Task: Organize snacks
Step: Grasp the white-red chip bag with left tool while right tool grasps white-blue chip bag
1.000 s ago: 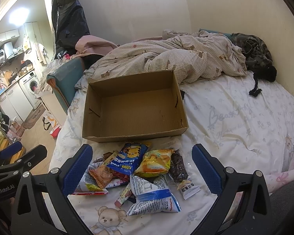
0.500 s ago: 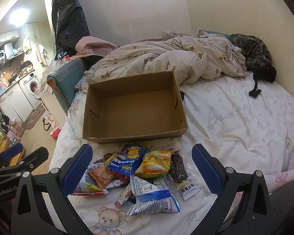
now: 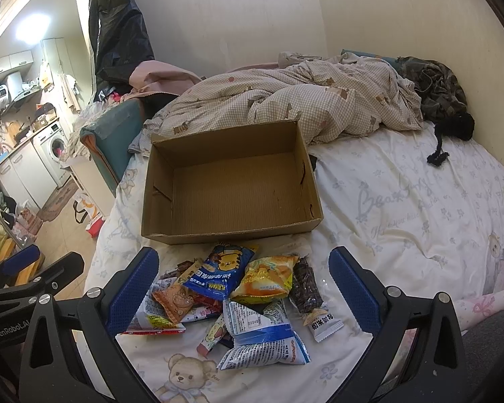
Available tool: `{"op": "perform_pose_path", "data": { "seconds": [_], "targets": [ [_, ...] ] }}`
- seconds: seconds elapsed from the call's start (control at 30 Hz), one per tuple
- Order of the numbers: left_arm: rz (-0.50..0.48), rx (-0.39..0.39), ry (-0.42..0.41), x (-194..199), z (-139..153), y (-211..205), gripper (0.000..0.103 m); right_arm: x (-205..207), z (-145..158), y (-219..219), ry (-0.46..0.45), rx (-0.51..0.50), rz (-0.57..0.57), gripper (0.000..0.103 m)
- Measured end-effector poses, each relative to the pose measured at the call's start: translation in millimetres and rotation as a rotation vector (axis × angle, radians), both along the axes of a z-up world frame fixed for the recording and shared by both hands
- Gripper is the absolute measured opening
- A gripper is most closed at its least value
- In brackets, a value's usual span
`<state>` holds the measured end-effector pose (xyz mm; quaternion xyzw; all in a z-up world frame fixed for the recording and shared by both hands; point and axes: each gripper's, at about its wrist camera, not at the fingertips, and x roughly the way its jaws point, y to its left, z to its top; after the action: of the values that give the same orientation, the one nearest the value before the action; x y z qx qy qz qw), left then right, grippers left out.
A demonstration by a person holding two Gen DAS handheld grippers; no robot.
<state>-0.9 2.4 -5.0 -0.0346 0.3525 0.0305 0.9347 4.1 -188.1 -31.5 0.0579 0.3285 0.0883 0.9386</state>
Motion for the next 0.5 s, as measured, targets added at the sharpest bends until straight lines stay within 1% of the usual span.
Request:
{"op": "perform_pose_path", "data": {
  "seconds": [0.07, 0.13, 0.17, 0.23, 0.33, 0.4, 0.43, 0.5],
  "targets": [
    [0.014, 0.004, -0.002, 0.0, -0.9, 2.3, 0.103, -0.2, -0.3, 0.1, -0.002, 0.005, -0.003, 0.103],
    [0.045, 0.016, -0.004, 1.2, 1.1, 9.5, 0.103, 1.1, 3.3, -8.8, -0.008, 0.067, -0.006, 0.103],
    [0.059, 0.016, -0.001, 2.3, 2.2, 14.3, 0.103, 3.2, 7.2, -18.0, -0.017, 0.114, -0.017, 0.103],
    [0.104, 0.004, 0.028, 7.2, 4.6, 30.4, 0.103, 10.5, 12.6, -32.7, -0.017, 0.149, -0.041, 0.103],
    [0.165, -0.037, 0.092, 18.9, 4.4, 56.9, 0.103, 22.7, 14.3, -48.6, 0.007, 0.159, -0.072, 0.103],
    [0.197, -0.094, 0.155, 27.9, -2.9, 72.0, 0.103, 34.8, 7.2, -56.7, 0.071, 0.168, -0.085, 0.103],
    [0.207, -0.115, 0.208, 33.7, -12.1, 77.1, 0.103, 40.3, 1.0, -60.2, 0.112, 0.181, -0.086, 0.103],
    [0.200, -0.139, 0.278, 41.7, -25.4, 76.0, 0.103, 44.5, -8.1, -70.6, 0.164, 0.236, -0.098, 0.103]
  ]
}}
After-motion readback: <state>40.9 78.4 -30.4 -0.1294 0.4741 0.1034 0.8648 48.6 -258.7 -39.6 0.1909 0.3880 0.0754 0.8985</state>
